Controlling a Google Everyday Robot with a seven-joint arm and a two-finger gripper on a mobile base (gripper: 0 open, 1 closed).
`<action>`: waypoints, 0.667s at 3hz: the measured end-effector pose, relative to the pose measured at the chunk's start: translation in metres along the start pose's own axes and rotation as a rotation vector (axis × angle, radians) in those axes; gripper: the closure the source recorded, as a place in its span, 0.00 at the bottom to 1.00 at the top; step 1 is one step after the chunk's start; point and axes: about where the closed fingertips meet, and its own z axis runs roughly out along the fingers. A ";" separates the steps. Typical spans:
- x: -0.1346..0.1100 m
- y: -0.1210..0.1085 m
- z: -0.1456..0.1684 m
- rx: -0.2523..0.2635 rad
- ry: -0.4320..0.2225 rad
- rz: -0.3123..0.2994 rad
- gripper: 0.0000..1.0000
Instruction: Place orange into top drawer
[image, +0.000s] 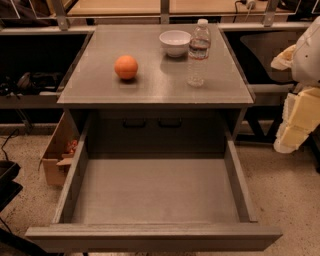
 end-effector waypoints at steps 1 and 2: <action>0.000 0.000 0.000 0.000 0.000 0.000 0.00; 0.004 0.003 -0.001 0.004 0.012 0.056 0.00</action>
Offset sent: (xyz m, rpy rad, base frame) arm -0.0119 -0.0096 -0.0071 0.0120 0.0446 -0.1524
